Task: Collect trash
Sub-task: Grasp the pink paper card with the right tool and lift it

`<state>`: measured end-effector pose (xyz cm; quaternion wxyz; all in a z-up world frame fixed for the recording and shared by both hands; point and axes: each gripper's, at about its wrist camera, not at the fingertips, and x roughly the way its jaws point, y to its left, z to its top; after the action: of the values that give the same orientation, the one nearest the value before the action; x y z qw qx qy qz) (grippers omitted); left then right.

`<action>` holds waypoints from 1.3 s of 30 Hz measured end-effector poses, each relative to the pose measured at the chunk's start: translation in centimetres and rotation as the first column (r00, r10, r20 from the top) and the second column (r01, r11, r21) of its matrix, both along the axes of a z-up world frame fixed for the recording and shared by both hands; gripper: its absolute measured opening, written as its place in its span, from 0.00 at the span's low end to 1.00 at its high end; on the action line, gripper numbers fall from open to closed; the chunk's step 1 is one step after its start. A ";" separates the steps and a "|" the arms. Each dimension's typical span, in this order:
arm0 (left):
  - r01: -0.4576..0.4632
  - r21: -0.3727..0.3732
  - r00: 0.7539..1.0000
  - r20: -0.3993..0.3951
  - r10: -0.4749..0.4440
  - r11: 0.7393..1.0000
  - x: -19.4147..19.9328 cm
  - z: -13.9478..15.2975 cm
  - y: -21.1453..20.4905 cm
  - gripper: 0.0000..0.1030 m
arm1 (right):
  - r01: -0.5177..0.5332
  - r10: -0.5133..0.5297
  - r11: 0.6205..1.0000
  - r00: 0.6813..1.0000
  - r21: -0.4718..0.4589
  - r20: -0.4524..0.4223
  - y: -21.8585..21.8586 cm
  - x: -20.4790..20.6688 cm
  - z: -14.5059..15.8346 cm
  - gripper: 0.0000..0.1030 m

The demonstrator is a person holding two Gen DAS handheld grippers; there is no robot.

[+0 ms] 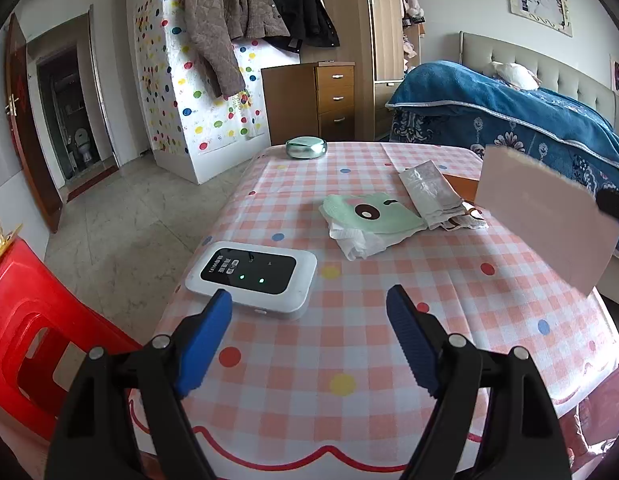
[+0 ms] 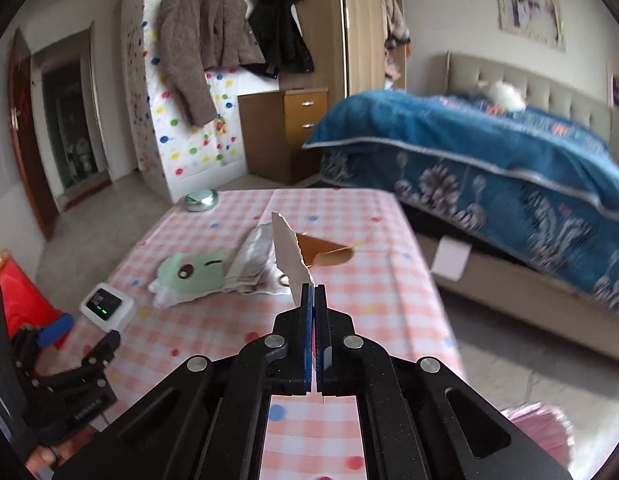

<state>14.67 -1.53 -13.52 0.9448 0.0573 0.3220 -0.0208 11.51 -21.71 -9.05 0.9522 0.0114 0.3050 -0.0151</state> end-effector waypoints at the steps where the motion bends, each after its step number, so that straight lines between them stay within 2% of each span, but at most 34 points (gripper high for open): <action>1: 0.002 0.001 1.000 0.000 -0.002 1.000 0.0 0.0 -0.1 0.75 | -0.016 0.016 1.000 1.000 0.003 -0.023 0.2 0.2 -0.5 0.00; 4: 0.005 0.004 1.000 0.002 -0.005 1.000 -0.1 0.0 -0.2 0.75 | -0.038 0.038 0.999 0.999 0.018 -0.030 0.3 0.2 -1.2 0.01; 7: 0.005 0.004 1.000 0.000 -0.005 1.000 -0.1 0.0 -0.2 0.75 | -0.051 0.053 0.998 0.998 0.032 -0.040 0.4 0.5 -1.2 0.07; 10: 0.006 0.003 1.000 -0.003 -0.006 1.000 -0.1 -0.1 -0.4 0.75 | -0.060 0.062 0.997 0.997 0.039 -0.055 0.3 0.9 -1.3 0.30; 11: 0.007 0.002 1.000 -0.004 -0.007 1.000 -0.1 -0.1 -0.3 0.75 | -0.063 0.065 0.997 0.996 0.040 -0.055 0.3 0.6 -1.4 0.32; 13: 0.007 0.001 1.000 -0.005 -0.007 1.000 -0.2 -0.1 -0.3 0.75 | -0.076 0.079 0.995 0.996 0.061 -0.051 0.6 0.6 -1.7 0.32; 14: 0.008 0.002 1.000 -0.005 -0.008 1.000 -0.2 -0.1 -0.4 0.75 | -0.095 0.100 0.990 0.994 0.105 -0.042 0.2 0.3 -1.7 0.32; 16: 0.008 0.003 1.000 -0.006 -0.008 1.000 -0.1 -0.1 -0.4 0.75 | -0.104 0.110 0.985 0.993 0.136 -0.039 -0.6 0.6 -1.9 0.28; 22: 0.008 0.003 1.000 -0.006 -0.008 1.000 -0.1 -0.2 -0.4 0.75 | -0.122 0.127 0.982 0.992 0.146 -0.025 -0.5 0.5 -1.8 0.25; 28: 0.012 0.008 1.000 -0.006 -0.012 1.000 0.0 -0.2 -0.5 0.75 | -0.079 0.078 0.992 0.997 0.102 0.018 -0.1 -0.7 -1.1 0.26; 35: 0.012 0.009 1.000 -0.006 -0.012 1.000 -0.1 -0.3 -0.5 0.75 | -0.081 0.084 0.990 0.996 0.118 -0.019 -0.3 -0.3 -1.4 0.26; 39: 0.011 0.008 1.000 -0.008 -0.011 1.000 -0.1 -0.2 -0.5 0.75 | -0.098 0.098 0.990 0.995 0.099 0.009 -0.4 -1.2 -0.4 0.27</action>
<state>14.59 -2.02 -13.77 0.9431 0.0627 0.3257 -0.0251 10.29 -22.10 -9.48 0.9507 0.0436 0.3034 0.0469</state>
